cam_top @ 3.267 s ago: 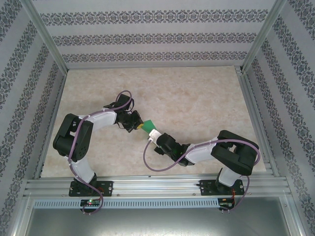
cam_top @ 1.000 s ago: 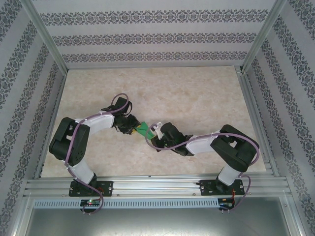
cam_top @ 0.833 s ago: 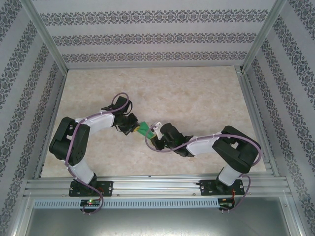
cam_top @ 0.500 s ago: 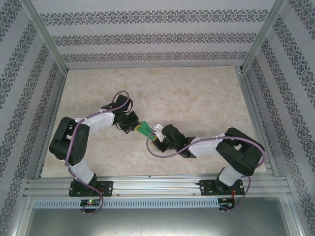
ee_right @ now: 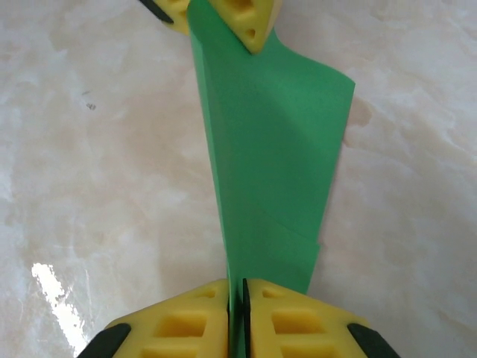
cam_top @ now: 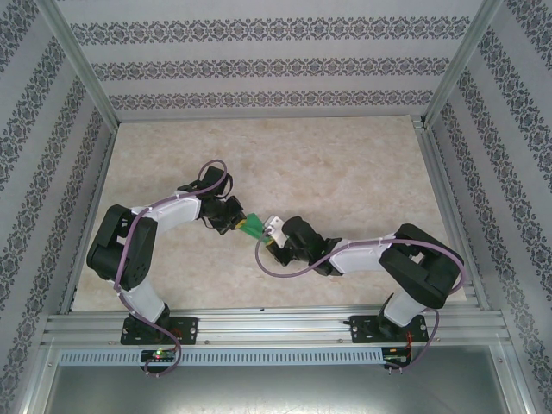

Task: Fold a paper plane with a square sheet of paper (pick it up from the middle)
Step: Fold the wing for the fifth time at the center of the table.

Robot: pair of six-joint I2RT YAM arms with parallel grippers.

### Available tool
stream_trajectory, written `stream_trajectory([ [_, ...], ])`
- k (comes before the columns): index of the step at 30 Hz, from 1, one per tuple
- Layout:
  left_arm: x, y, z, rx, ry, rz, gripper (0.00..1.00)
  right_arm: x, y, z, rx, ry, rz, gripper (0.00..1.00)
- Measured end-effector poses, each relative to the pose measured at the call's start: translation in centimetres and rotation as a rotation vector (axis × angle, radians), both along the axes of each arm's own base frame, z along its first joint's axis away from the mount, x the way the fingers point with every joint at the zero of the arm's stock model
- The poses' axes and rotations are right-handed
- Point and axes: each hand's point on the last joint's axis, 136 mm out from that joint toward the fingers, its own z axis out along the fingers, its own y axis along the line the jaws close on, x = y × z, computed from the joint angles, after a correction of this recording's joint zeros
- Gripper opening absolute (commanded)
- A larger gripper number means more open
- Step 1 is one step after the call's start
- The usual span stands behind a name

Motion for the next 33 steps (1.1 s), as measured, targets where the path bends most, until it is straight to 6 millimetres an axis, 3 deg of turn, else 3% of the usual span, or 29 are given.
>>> stream_trajectory([
  [9,0.0,-0.1,0.0,-0.005,0.001,-0.003,0.01,0.5,0.6,-0.1,-0.002,0.002,0.0,0.0],
  [11,-0.1,-0.1,0.0,-0.004,0.002,-0.003,0.06,0.5,0.6,-0.1,-0.002,0.003,-0.003,0.0],
  [16,-0.1,0.0,0.0,0.005,-0.005,-0.024,0.36,0.7,0.4,-0.2,0.011,0.022,-0.041,0.0],
  [23,0.2,1.9,1.5,0.078,-0.044,-0.002,0.48,1.1,0.1,-0.1,0.112,0.15,-0.166,0.0],
  [30,0.1,4.0,5.4,0.137,-0.165,0.045,0.49,0.9,0.4,-0.6,0.214,0.305,-0.274,0.0],
  [33,-0.5,4.3,5.7,0.139,-0.176,0.049,0.48,0.6,0.4,-1.5,0.225,0.364,-0.313,0.0],
])
